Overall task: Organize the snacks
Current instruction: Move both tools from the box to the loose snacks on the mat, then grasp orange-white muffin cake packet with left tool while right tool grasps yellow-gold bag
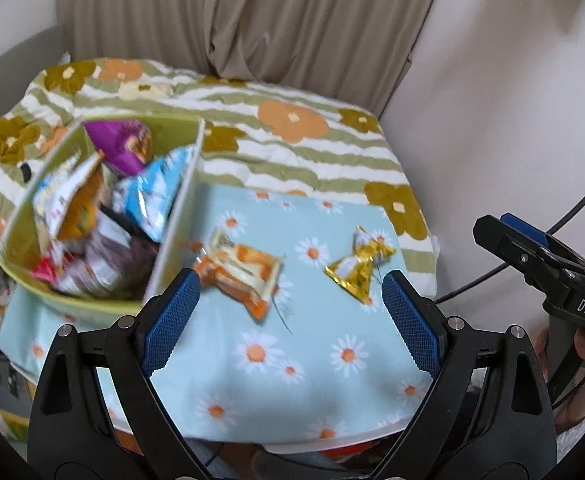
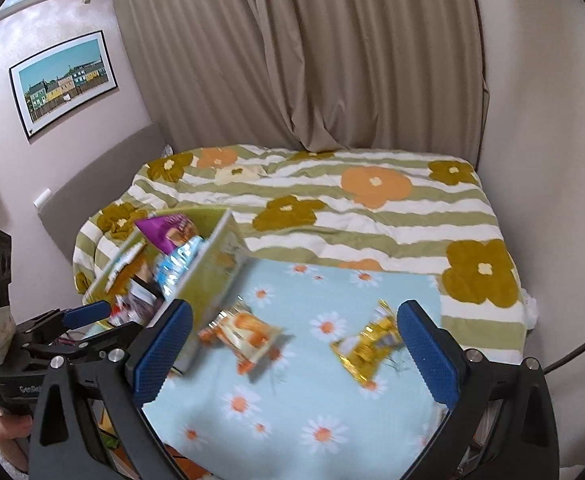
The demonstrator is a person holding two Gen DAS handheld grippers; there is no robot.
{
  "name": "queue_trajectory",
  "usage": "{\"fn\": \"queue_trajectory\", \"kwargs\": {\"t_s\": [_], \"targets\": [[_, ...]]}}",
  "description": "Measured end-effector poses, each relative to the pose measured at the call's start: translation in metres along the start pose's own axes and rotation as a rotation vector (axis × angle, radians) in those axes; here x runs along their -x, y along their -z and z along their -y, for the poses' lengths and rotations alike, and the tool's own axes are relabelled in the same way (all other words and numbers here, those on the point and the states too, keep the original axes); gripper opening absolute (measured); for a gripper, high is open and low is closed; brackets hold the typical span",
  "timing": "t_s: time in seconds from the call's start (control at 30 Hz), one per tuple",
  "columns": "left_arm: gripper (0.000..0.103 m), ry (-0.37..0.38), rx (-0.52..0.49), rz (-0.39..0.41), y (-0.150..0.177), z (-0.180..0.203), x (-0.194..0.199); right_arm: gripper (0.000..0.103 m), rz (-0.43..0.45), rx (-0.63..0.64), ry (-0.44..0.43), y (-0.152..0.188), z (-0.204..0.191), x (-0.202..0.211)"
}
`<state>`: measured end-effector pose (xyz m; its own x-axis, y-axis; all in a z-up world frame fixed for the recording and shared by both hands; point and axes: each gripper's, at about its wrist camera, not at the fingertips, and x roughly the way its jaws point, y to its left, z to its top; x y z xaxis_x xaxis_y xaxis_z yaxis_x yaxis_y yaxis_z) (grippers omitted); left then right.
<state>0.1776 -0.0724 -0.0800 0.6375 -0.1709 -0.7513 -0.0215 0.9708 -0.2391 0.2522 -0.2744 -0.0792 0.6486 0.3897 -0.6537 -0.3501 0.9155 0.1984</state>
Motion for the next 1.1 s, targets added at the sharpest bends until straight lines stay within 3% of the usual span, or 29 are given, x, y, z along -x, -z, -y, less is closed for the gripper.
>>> {"fn": "queue_trajectory", "kwargs": {"t_s": [0.17,0.33,0.5,0.73,1.1], "targets": [[0.092,-0.028,0.043,-0.041,0.018,0.007,-0.025,0.102,-0.062,-0.042,0.005,0.017,0.033,-0.012],[0.092,-0.037,0.180,-0.077,0.026,-0.013,-0.072,0.102,-0.121,-0.108,0.015,0.033,0.057,-0.036],[0.092,-0.095,0.315,-0.097,0.013,-0.032,-0.130,0.102,-0.177,-0.168,0.049,0.047,0.075,-0.070],[0.092,-0.184,0.388,-0.196,-0.002,-0.050,-0.205,0.102,-0.233,-0.267,0.059,0.052,0.096,-0.122],[0.092,-0.238,0.288,-0.289,-0.016,-0.052,-0.260,0.102,-0.338,-0.311,0.080,0.066,0.103,-0.183]]}}
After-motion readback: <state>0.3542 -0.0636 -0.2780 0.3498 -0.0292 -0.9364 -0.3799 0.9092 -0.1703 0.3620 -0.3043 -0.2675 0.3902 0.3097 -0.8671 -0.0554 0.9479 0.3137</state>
